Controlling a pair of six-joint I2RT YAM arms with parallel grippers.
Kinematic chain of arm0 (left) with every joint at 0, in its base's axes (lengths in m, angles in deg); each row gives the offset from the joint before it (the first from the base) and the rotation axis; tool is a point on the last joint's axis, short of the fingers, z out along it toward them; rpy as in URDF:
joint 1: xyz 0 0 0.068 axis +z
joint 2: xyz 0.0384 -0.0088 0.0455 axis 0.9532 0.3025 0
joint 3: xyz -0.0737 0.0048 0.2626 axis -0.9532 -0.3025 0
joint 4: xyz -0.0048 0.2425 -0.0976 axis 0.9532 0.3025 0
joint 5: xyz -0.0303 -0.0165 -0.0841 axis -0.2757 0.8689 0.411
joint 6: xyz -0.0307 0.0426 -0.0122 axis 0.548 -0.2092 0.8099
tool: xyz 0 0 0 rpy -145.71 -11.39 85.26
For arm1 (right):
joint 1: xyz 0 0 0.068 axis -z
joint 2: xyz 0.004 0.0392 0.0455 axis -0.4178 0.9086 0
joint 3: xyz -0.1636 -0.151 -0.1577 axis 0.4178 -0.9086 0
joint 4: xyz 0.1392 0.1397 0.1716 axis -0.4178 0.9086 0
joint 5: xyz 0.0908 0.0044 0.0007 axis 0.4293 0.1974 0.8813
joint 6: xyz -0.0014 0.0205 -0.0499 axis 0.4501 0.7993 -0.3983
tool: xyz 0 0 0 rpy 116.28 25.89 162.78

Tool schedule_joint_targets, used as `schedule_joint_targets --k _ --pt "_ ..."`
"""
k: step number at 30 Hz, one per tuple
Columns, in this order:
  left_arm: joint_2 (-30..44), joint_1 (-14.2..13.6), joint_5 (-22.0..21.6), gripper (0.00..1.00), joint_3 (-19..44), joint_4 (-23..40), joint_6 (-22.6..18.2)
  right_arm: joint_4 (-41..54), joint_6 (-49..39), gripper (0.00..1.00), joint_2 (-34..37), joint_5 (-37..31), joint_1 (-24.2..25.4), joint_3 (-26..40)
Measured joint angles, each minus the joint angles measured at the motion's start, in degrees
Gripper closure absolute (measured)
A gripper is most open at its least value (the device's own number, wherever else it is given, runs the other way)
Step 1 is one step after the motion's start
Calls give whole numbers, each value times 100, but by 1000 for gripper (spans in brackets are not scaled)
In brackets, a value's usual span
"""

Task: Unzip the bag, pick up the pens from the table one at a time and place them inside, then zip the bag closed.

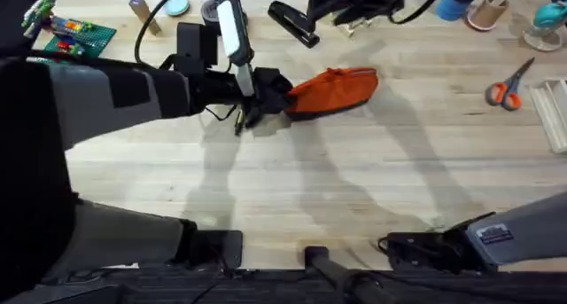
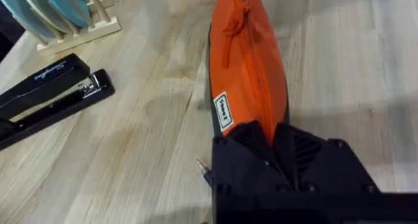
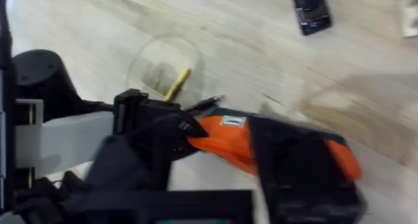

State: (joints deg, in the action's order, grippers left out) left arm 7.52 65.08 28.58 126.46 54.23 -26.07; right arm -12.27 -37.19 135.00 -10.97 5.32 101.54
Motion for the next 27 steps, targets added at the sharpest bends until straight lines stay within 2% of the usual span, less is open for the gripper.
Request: schedule_joint_targets --k 3,4,13,20,27 --pt "0 0 0 959 0 0 -1 383 -223 58 -11 -201 22 194" --pt "1 0 0 959 0 0 0 493 -310 21 -11 -265 22 229" --pt "0 0 0 959 0 0 -1 1008 -1592 6 -11 -690 22 360" --pt "-1 0 0 959 0 0 0 1214 -2837 6 -11 -779 22 368" --pt "-1 0 0 959 0 0 0 1700 -3629 6 -11 -706 22 371"
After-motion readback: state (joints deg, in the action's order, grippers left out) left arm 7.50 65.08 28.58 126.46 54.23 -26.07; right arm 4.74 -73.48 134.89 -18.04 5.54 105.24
